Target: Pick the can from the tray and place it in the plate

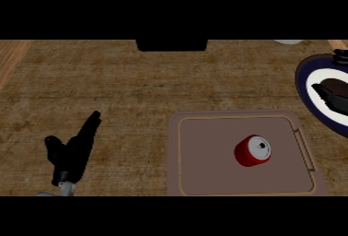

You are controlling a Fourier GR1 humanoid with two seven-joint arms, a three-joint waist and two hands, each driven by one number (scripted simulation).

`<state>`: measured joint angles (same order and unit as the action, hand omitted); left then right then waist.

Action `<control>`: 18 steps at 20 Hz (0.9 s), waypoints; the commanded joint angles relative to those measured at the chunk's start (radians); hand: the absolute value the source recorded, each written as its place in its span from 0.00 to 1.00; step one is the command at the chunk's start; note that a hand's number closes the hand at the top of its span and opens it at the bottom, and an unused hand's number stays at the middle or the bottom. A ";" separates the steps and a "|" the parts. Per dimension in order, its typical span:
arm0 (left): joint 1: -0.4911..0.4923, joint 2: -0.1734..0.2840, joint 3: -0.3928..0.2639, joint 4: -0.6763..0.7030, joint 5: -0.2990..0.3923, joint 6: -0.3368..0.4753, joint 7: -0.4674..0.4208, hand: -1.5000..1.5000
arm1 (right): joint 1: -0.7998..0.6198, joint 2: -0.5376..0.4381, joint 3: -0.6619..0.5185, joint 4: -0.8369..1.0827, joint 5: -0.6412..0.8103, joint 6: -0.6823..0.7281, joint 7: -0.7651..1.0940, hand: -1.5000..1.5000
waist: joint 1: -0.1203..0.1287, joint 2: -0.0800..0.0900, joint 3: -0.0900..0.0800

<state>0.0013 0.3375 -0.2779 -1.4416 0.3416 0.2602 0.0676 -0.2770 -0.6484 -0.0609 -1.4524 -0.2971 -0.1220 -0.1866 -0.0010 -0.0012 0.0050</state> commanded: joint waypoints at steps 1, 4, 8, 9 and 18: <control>0.000 -0.030 -0.018 0.015 0.016 -0.025 0.079 0.50 | 0.048 0.034 -0.055 -0.028 -0.051 0.051 -0.062 0.00 | -0.004 0.000 -0.005; -0.031 -0.030 0.022 0.079 0.009 -0.070 0.053 0.50 | 0.100 -0.005 -0.081 -0.014 -0.034 0.157 -0.110 0.00 | -0.004 0.001 -0.005; -0.031 -0.049 -0.001 0.050 -0.018 -0.015 0.079 0.50 | 0.142 -0.173 -0.043 -0.071 0.027 0.249 0.003 0.00 | -0.013 0.000 -0.006; -0.016 -0.047 -0.007 0.029 -0.005 -0.024 0.099 0.50 | 0.125 -0.185 -0.003 -0.115 0.066 0.237 0.044 0.00 | -0.006 -0.001 -0.007; -0.027 -0.059 0.010 0.029 -0.012 -0.034 0.110 0.50 | 0.085 -0.340 0.106 -0.303 0.142 0.391 0.332 0.00 | 0.003 0.001 -0.007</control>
<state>-0.0219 0.3027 -0.2615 -1.4348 0.3168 0.2389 0.1481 -0.1628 -0.9541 0.0042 -1.6910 -0.1934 0.2389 0.0280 -0.0028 -0.0068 0.0038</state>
